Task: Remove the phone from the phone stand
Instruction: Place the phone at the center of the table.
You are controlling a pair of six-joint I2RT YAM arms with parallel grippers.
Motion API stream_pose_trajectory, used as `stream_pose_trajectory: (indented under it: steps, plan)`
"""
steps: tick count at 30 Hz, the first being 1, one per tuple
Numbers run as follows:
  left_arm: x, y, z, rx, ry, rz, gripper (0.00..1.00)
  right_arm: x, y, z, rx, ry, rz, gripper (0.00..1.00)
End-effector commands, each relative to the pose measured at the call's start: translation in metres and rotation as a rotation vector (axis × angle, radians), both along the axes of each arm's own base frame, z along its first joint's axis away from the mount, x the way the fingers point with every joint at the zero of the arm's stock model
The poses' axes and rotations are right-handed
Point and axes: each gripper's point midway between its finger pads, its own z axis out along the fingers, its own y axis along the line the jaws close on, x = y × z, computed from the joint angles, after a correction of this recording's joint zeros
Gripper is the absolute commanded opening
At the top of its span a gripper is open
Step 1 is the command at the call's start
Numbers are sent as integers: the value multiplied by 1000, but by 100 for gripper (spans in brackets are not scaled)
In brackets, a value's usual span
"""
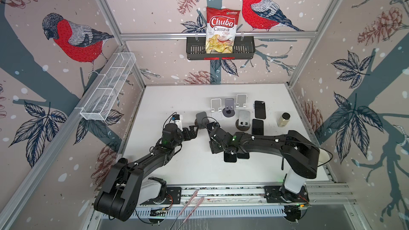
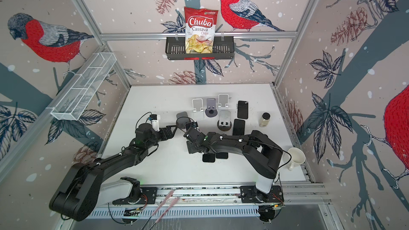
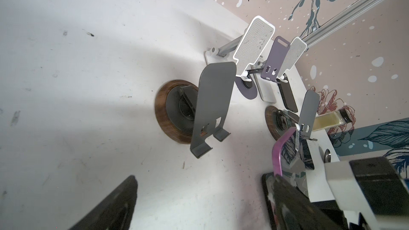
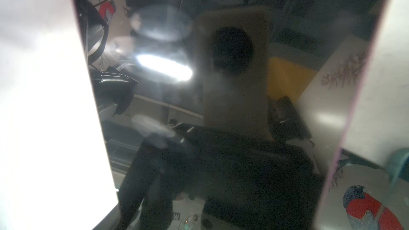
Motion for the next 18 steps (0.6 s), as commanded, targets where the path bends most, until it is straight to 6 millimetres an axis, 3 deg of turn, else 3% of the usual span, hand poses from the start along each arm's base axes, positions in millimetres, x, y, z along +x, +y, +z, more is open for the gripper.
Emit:
stream_pose_trajectory:
  steps: [1, 8, 18]
  plan:
    - [-5, -5, 0, -9, -2, -38, 94, 2, 2, -1, 10, -12, -3, 56]
    - [-18, -20, 13, -44, -19, -90, 89, 4, 7, 2, 19, -44, 15, 56]
    - [-39, -40, 43, -217, -70, -185, 80, -6, 16, 33, 91, -118, 67, 56]
